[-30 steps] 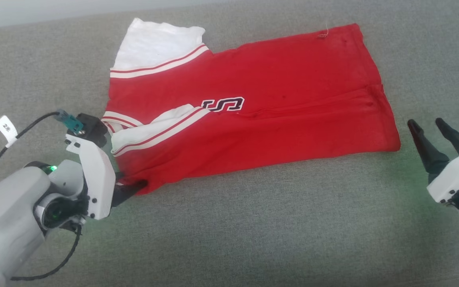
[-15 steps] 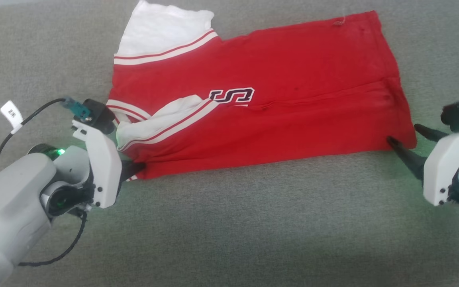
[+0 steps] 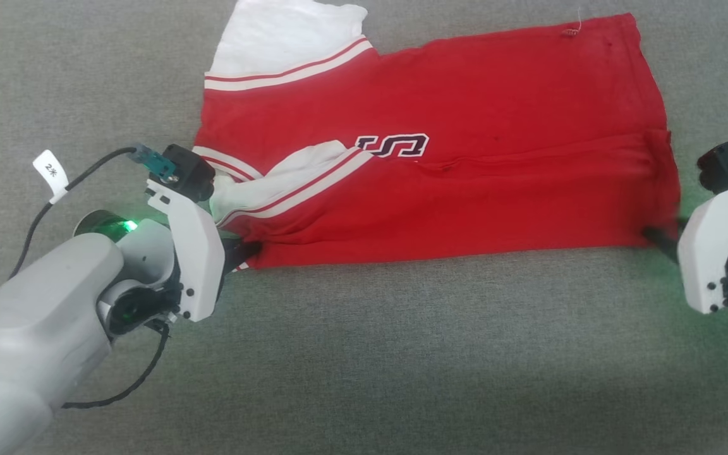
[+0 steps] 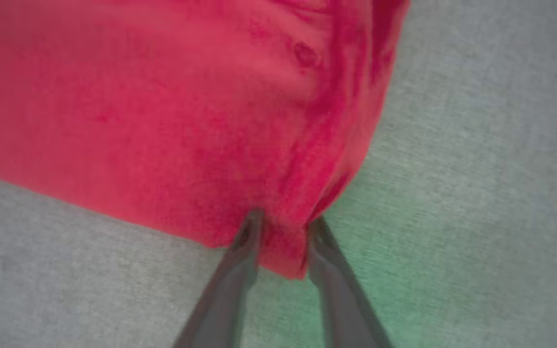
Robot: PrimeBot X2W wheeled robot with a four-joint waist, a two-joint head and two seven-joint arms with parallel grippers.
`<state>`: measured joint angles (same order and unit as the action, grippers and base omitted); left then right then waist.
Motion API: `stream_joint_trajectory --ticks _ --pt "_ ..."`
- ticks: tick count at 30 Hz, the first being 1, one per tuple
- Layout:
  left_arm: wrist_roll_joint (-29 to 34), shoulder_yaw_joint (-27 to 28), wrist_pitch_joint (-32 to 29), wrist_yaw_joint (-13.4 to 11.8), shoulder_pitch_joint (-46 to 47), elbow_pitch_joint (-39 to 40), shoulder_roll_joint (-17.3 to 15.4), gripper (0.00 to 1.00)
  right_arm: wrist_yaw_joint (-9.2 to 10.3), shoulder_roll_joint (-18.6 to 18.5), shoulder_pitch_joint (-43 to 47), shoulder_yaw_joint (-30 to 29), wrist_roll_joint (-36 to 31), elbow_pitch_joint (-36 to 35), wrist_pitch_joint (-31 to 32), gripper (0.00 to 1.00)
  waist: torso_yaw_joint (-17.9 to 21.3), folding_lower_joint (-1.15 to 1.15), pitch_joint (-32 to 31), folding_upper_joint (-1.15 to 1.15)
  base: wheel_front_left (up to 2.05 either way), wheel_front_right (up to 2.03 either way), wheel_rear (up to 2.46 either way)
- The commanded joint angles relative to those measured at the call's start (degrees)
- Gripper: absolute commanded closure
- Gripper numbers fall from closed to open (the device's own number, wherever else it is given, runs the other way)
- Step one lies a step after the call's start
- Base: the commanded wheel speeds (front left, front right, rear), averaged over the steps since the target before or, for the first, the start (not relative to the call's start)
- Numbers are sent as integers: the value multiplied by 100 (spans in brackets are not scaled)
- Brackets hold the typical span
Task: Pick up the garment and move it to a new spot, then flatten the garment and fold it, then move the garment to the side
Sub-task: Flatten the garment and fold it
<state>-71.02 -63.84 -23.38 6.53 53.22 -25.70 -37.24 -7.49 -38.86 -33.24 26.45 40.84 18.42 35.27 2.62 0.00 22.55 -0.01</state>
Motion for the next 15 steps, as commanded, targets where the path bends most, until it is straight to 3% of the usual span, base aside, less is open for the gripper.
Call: stream_joint_trajectory --ticks 1,10,15 --pt "37 -236 -47 3 -249 -49 325 100 1 102 91 132 18 80 36 100 -13 0 -24 1 0 0 0" --pt "-25 -121 305 45 -532 292 -95 100 5 -147 328 28 265 -18 -252 100 -49 0 -381 1 0 0 0" --pt "-87 -85 430 -95 -818 865 -481 100 5 -293 695 -31 408 -297 -259 100 -62 0 -542 1 0 0 0"
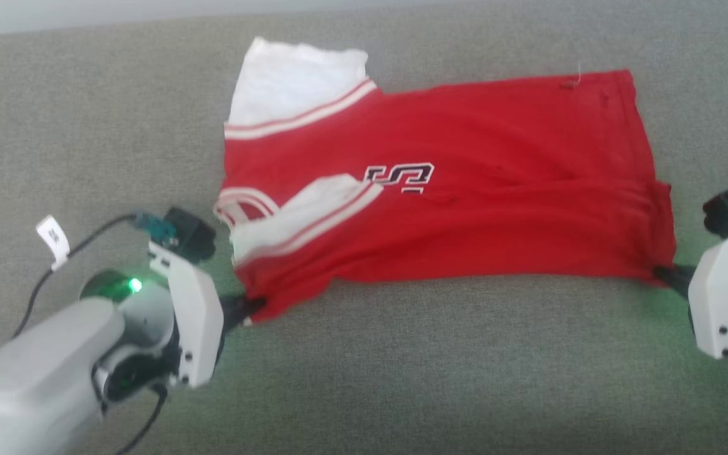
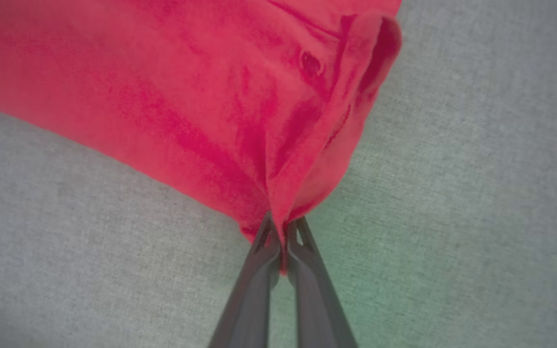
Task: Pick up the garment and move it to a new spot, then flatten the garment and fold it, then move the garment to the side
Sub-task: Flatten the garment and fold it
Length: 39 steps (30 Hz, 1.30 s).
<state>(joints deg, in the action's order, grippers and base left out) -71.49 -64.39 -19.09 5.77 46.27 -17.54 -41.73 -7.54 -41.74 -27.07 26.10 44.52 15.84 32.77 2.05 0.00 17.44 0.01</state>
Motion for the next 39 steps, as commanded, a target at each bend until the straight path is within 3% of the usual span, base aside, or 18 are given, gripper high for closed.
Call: stream_joint_trajectory --ticks 1,12,13,14,15,16,17,24,29,33,39 --pt "-80 -24 6 -52 -198 211 -105 100 11 -38 156 -11 73 -115 9 100 -6 0 -50 -1 0 0 0" --pt "-249 79 129 -582 -723 1570 -822 100 11 -203 909 -493 158 -604 -29 100 -21 0 -120 -1 0 0 0" --pt "-222 89 169 -621 -739 1606 -837 89 11 -171 916 -573 84 -623 -127 100 -21 0 -124 -1 0 0 0" --pt "-200 104 202 -656 -750 1628 -842 62 11 -122 914 -682 15 -604 -236 58 -18 0 -129 -1 0 0 0" --pt "-198 122 254 -685 -760 1644 -841 46 11 -62 933 -785 -63 -583 -361 5 -14 0 -138 -1 0 0 0" --pt "-189 158 322 -705 -751 1651 -843 18 11 4 954 -890 -142 -576 -501 0 -10 0 -150 -1 0 0 0" --pt "-213 204 389 -728 -752 1635 -856 0 11 67 970 -1017 -235 -563 -648 0 -1 0 -160 -1 0 0 0" --pt "-243 777 1182 -985 -570 1361 -962 0 9 621 935 -1788 -1050 -889 -2192 0 170 0 -137 -1 0 0 0" --pt "-159 1265 1862 -1151 -172 658 -730 0 11 1173 827 -2031 -1434 -1274 -3285 0 403 0 -2 -1 0 0 0" --pt "-25 1453 2088 -1175 301 27 -522 0 10 1457 771 -2036 -1583 -1471 -3629 0 618 0 156 -1 0 0 0" --pt "328 1505 1917 -944 1432 -1412 -169 0 11 1812 626 -1844 -1691 -1679 -3880 0 1166 0 552 -1 0 0 0"
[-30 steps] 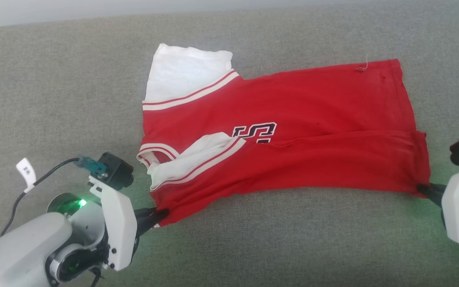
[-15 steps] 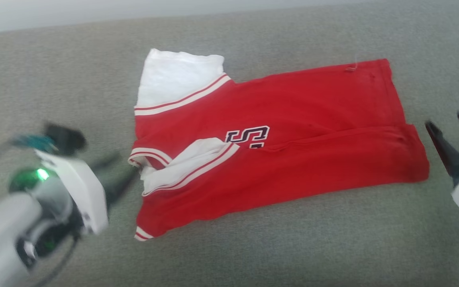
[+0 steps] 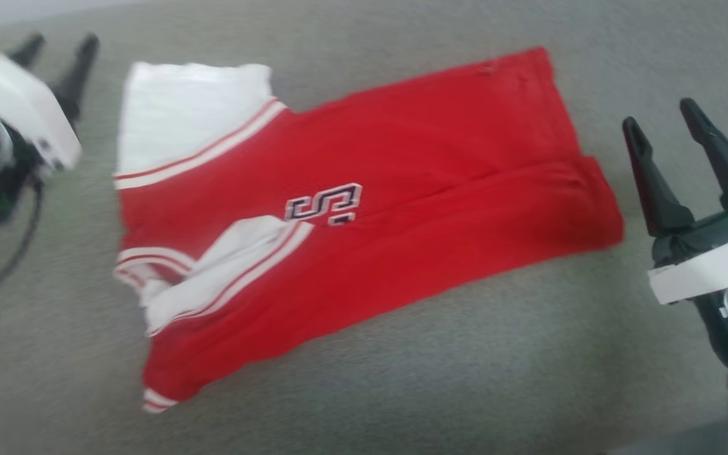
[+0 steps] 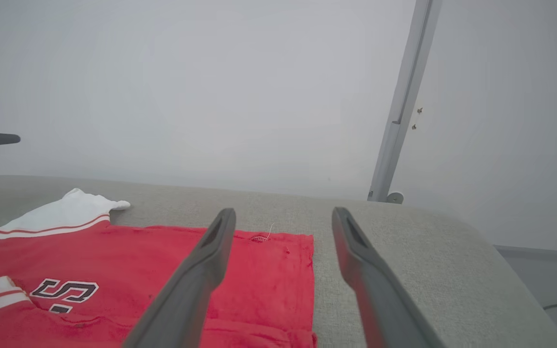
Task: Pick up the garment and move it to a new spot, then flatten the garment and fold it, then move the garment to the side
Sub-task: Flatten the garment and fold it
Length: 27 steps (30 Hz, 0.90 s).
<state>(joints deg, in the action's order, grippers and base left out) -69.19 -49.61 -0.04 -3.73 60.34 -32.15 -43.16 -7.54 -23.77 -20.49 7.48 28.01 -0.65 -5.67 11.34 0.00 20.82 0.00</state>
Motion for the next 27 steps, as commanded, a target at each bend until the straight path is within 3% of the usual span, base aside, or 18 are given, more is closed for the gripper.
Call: stream_joint_trajectory --ticks 1,4,13,19,21,22,23,24,27 --pt "117 -14 -104 52 208 -189 33 0 11 53 -45 21 -52 -28 -64 0 317 0 264 0 0 0 0" --pt "183 -173 -692 150 678 -863 157 0 11 146 -60 41 -41 1 -112 0 536 0 384 0 0 0 0" --pt "-30 -622 -3349 394 1637 -2144 370 0 11 263 37 114 71 183 -213 0 899 0 601 0 0 0 0" --pt "-32 -869 -4197 595 1699 -2459 492 0 11 226 -103 207 140 248 -201 0 923 0 720 0 0 0 0" --pt "-44 -909 -4305 673 1697 -2486 544 22 11 190 -166 234 162 273 -156 0 907 0 746 0 0 0 0" --pt "-23 -934 -4341 723 1712 -2492 562 40 11 160 -220 269 176 286 -128 0 894 0 759 0 0 0 0" --pt "-59 -933 -4376 770 1712 -2491 585 89 11 140 -294 314 201 311 -57 0 883 0 773 0 0 0 0" --pt "-103 -916 -4388 799 1716 -2501 599 100 11 103 -391 368 208 342 9 0 872 0 785 0 0 0 0" --pt "-111 -882 -4339 868 1751 -2502 656 100 11 9 -802 626 329 493 387 0 831 0 821 0 0 0 0"
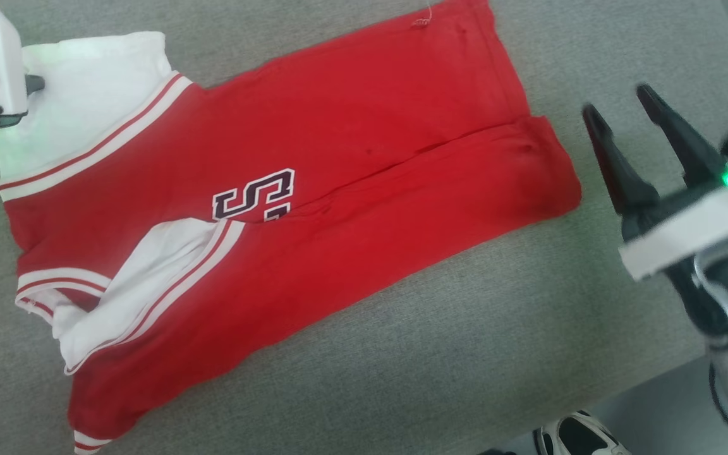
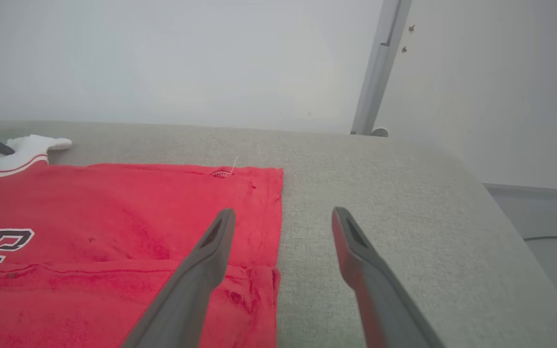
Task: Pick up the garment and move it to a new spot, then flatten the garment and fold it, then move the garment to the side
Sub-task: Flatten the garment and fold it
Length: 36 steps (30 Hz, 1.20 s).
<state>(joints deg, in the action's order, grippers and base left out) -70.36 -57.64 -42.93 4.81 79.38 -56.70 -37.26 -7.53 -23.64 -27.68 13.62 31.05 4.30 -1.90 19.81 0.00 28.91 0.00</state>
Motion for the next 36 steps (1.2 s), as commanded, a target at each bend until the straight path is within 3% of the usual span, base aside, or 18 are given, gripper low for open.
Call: stream_joint_trajectory --ticks 1,8,18,24,30,33,34,36 --pt "-6 -68 -18 50 -138 -35 98 100 9 -65 -268 113 59 92 188 0 -43 0 28 0 0 0 0" --pt "31 -114 79 184 40 122 424 100 9 -364 -1819 778 399 1068 1400 0 -397 0 190 0 0 0 0" --pt "-46 -130 409 272 186 394 758 100 10 -444 -3399 1544 1257 2672 3249 0 -917 0 353 0 0 0 0" --pt "-48 -229 544 270 252 604 853 100 9 -359 -4059 1747 1365 3611 3792 0 -1109 0 487 0 0 0 0" --pt "-119 -336 674 271 261 777 920 100 9 -260 -4273 1995 1589 4075 4021 0 -1226 0 571 0 0 0 0" --pt "-133 -376 786 272 284 825 959 100 7 -297 -4308 2103 1683 4194 3962 87 -1279 0 587 0 0 0 0" --pt "-127 -379 867 272 300 849 967 100 7 -324 -4313 2104 1730 4219 3912 100 -1297 0 589 0 0 0 0" --pt "-126 -371 1055 272 319 872 984 100 10 -392 -4341 2113 1795 4257 3772 100 -1332 0 569 0 0 0 0"
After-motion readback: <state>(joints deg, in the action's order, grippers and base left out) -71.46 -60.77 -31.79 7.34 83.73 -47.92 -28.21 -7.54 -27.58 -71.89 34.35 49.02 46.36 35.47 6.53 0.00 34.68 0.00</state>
